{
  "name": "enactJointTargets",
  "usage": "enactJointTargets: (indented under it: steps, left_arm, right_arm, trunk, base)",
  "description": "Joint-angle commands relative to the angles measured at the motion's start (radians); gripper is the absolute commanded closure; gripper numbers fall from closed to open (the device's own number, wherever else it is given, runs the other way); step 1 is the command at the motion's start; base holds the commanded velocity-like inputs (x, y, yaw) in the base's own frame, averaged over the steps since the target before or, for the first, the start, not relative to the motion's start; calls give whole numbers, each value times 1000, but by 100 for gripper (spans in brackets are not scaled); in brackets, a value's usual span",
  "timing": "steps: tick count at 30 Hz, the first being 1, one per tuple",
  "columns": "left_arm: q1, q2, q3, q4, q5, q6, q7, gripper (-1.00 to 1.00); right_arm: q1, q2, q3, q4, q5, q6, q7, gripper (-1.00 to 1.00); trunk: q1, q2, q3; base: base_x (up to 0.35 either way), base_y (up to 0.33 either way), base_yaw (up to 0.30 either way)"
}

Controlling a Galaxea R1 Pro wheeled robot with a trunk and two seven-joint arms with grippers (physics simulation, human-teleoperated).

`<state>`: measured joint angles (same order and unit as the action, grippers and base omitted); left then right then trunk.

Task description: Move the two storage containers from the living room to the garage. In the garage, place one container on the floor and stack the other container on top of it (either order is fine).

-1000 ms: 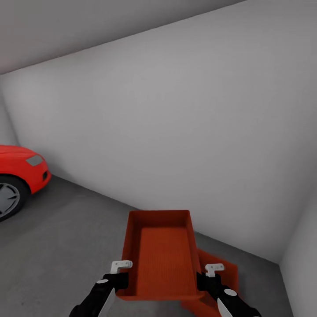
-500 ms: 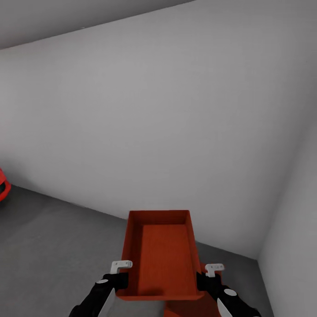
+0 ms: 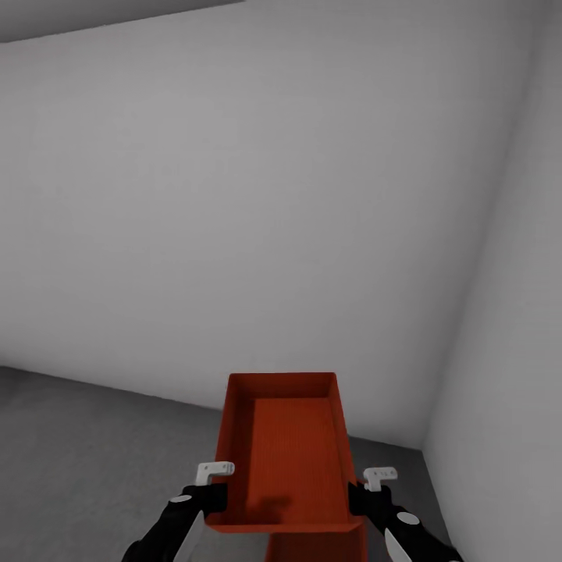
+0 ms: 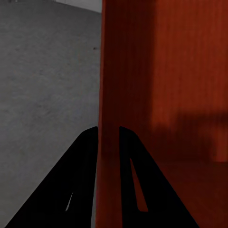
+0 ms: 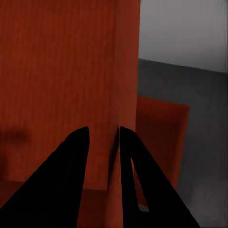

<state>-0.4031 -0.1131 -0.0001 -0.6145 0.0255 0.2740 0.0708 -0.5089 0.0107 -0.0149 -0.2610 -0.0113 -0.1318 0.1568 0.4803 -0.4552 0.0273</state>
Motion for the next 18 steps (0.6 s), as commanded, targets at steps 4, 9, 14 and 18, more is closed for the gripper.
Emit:
enactJointTargets:
  steps: [4, 9, 14, 18]
  left_arm:
    - [0, 18, -3, -5, 3, 5, 3, 100]
    - [0, 18, -3, -5, 3, 5, 3, 100]
    - [0, 19, -3, -5, 2, 5, 3, 100]
    - [0, 19, -3, -5, 2, 5, 3, 100]
  right_arm:
    - [0, -6, 13, 5, 0, -3, 12, 100]
    - [0, -7, 13, 5, 0, -3, 12, 100]
    - [0, -7, 13, 5, 1, -3, 12, 100]
    - [0, -7, 13, 5, 1, -3, 12, 100]
  trunk:
    - [0, -1, 0]
    - [0, -1, 0]
    - [0, -1, 0]
    - [0, -1, 0]
  base:
    - [4, 0, -279]
    - [0, 0, -279]
    - [0, 0, -279]
    - [0, 0, -279]
